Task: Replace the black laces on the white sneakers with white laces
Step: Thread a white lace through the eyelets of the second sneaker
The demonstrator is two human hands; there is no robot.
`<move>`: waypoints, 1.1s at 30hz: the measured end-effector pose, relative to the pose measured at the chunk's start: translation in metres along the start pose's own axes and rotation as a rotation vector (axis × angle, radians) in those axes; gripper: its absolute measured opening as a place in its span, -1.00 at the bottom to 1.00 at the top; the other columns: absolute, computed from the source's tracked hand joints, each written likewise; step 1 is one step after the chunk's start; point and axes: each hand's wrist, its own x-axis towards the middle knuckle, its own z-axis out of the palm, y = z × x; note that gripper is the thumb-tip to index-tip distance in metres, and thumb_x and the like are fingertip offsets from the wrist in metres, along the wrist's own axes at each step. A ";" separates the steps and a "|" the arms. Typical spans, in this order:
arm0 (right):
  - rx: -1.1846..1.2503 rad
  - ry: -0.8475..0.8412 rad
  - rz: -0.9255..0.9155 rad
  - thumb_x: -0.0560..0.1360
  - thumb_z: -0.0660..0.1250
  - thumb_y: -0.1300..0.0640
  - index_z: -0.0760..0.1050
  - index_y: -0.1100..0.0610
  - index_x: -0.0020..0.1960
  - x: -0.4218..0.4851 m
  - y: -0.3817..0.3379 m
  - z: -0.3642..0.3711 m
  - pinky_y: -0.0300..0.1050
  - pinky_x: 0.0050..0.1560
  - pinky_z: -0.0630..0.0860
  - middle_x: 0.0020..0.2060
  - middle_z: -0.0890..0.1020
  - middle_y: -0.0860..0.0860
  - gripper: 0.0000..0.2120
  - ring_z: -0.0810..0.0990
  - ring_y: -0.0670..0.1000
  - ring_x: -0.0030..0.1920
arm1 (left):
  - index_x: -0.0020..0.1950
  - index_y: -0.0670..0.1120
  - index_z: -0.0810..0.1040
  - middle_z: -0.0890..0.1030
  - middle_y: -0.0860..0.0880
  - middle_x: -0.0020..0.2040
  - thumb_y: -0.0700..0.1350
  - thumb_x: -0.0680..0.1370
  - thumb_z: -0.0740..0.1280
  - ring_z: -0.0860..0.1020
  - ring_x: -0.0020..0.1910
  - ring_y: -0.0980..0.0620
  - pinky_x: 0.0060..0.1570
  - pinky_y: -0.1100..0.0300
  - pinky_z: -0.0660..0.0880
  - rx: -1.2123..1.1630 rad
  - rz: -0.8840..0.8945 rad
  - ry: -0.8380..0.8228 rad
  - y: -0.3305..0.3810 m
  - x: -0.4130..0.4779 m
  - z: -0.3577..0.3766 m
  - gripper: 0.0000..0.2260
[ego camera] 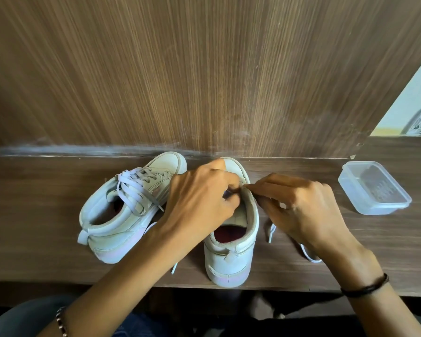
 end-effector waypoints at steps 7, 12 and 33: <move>0.588 -0.366 0.423 0.58 0.42 0.08 0.67 -0.14 0.12 0.004 0.001 -0.015 -0.28 -0.11 0.57 -0.25 0.72 -0.18 -0.83 0.69 -0.14 -0.16 | -0.06 0.08 0.64 0.60 0.13 -0.24 0.19 0.60 0.30 0.46 -0.32 0.18 -0.18 0.08 0.41 -0.528 -0.191 -0.198 -0.045 0.008 -0.009 -0.77; 0.973 -0.477 0.658 0.66 0.29 0.16 0.65 0.07 0.15 0.009 -0.006 -0.022 -0.26 -0.32 0.46 -0.23 0.66 0.08 -0.83 0.58 0.00 -0.29 | 0.04 -0.19 0.65 0.63 -0.14 -0.16 0.20 0.68 0.13 0.53 -0.14 -0.01 -0.20 0.18 0.40 -0.459 -0.305 -0.408 -0.048 0.010 -0.015 -0.49; 1.071 -0.328 0.830 0.60 0.41 0.10 0.58 0.24 -0.17 0.014 -0.017 -0.013 -0.18 -0.21 0.53 -0.29 0.67 0.09 -0.75 0.61 -0.05 -0.28 | -0.22 -0.07 0.60 0.60 0.06 -0.25 0.02 0.64 0.34 0.51 -0.34 0.27 -0.28 0.44 0.44 -0.695 -0.270 -0.497 -0.053 0.011 -0.029 -0.72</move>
